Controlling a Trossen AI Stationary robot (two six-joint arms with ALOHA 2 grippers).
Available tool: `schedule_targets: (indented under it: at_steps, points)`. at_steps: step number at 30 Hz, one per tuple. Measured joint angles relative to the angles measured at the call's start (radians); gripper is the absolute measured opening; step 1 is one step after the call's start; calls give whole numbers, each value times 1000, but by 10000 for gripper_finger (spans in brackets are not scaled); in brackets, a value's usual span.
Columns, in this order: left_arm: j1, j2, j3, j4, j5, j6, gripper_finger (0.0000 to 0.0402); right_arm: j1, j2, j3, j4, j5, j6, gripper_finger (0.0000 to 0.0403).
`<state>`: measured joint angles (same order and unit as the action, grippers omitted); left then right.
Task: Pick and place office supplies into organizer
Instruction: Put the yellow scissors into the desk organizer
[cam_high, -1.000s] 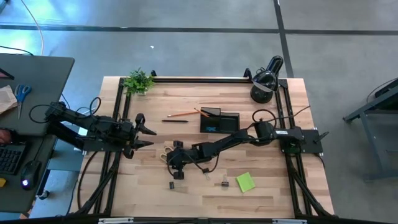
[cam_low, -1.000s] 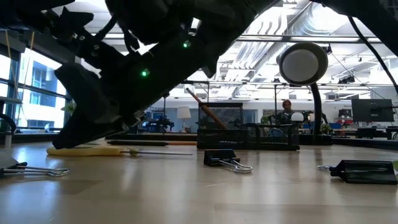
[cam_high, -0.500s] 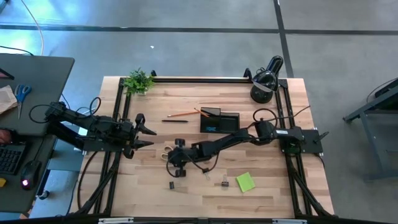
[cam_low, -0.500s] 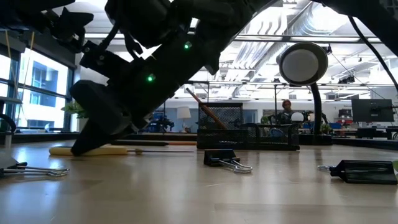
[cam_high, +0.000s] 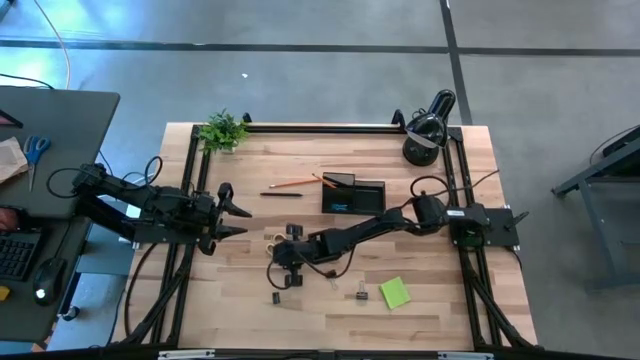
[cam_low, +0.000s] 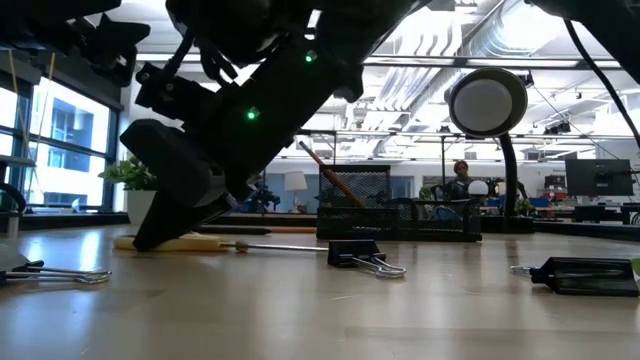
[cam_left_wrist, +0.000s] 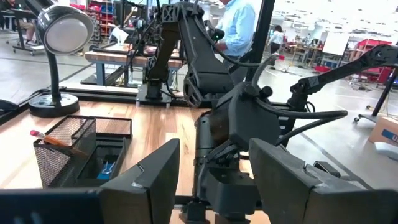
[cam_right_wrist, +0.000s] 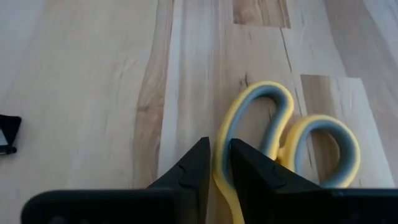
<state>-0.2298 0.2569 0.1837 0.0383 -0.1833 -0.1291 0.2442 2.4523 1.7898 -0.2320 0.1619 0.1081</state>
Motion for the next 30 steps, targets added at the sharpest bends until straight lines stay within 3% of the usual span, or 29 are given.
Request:
schedule_targets:
  at_steps: [9, 18, 25, 30]
  points:
    - [0, 0, 0, 5, 0, 0, 184, 8, 1, 21, -19, 61, 8, 11]
    - [0, 0, 0, 0, 0, 0, 184, 24, -27, 16, 6, 172, 16, 6]
    - [0, 0, 0, -12, 0, 0, 184, 23, -160, -8, -33, 209, 65, 3]
    - [0, 0, 0, -14, 9, 0, 184, 39, -305, -129, 9, 300, 72, 2]
